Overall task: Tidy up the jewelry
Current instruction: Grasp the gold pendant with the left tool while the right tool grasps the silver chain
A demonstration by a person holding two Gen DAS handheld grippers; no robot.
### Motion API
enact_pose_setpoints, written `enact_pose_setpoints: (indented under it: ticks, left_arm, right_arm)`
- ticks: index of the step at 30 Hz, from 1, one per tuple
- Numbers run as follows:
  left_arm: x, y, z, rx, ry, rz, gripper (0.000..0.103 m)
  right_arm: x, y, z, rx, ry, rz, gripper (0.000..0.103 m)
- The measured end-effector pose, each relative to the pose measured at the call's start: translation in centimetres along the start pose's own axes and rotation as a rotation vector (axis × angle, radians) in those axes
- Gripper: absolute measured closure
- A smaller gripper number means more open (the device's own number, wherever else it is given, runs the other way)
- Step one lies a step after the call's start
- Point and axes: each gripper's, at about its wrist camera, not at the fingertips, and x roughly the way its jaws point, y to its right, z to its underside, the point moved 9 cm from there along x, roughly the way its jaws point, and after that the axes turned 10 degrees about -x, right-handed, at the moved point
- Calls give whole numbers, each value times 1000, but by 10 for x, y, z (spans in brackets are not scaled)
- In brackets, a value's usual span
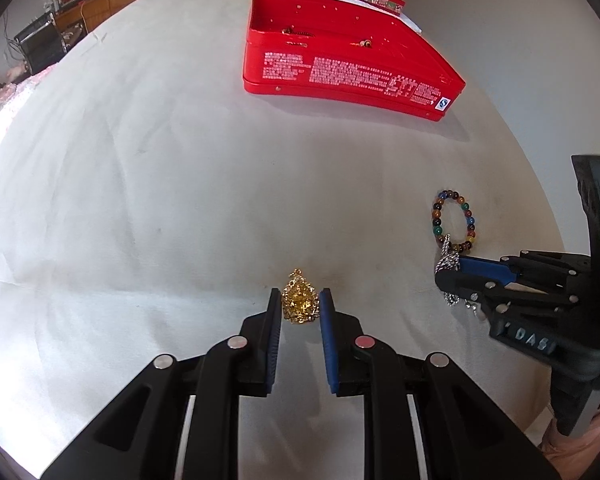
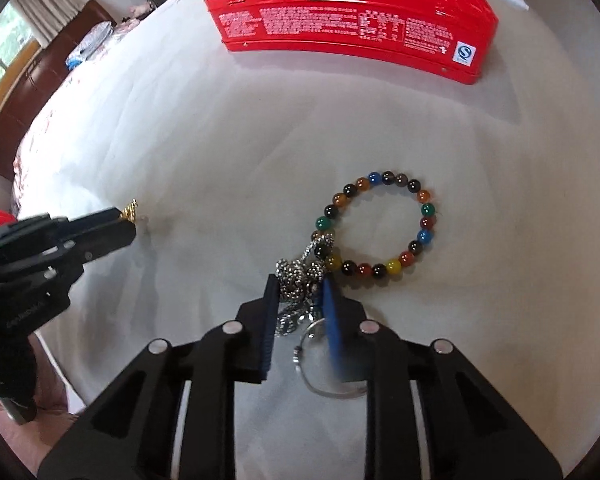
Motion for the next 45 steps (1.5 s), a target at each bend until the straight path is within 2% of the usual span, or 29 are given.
enact_pose_setpoints:
  ticks: [9,12,13,15,18,21,26,29,34,39,45]
  left_arm:
    - [-2,-1,0,-3,8,0,84]
    - [-2,0,1,2,6,6,84]
    - [-2,0,1,4,5,7,84]
    - [-2,0,1,7,2,9,84]
    - [-2,-1,1,9,2,10,84]
    - [-2,-2,0,8,-1,11,84]
    - [-1,-1,-1,7,5,5,84]
    - [-1,1,0,13,4,9,84]
    - [-1,0,2,21,-3,9,84]
    - [1,-2,2,14,-7,6,84]
    - [4,2,1,11,-13,13,84]
  right_arm:
    - [-45,3,-5,61,105,-124,87]
    - [-57,-4,-7,76,129,-234,87]
    - [-59,-5,-7,74,133,-245,87]
    - [-57,-4,-8,79,118,-245,86]
    - [-47,10,-10,120,85,-166,77]
    - [-49,28,-8,162,87,-121,77]
    - [-54,24,-6,138,100,-133,77]
    - [-45,19,-6,121,79,-142,77]
    - [-26,26,-11,163,50,-149,77]
    - [-24,13,-8,135,29,-209,77]
    - [-17,6,0,102,-14,-179,77]
